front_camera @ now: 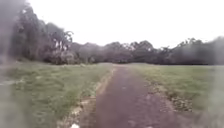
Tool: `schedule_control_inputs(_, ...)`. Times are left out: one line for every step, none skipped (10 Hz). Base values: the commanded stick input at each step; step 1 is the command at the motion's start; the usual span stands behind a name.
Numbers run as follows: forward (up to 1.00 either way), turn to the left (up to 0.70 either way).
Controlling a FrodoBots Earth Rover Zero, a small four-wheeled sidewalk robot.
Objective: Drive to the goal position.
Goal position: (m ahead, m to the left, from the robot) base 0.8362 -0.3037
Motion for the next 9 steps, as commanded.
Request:
schedule_control_inputs(1.0,-0.36)
schedule_control_inputs(1.0,-0.4)
schedule_control_inputs(1.0,-0.4)
schedule_control_inputs(1.0,-0.4)
schedule_control_inputs(1.0,-0.25)
schedule_control_inputs(1.0,-0.03)
schedule_control_inputs(1.0,-0.03)
schedule_control_inputs(1.0,-0.01)
schedule_control_inputs(1.0,-0.02)
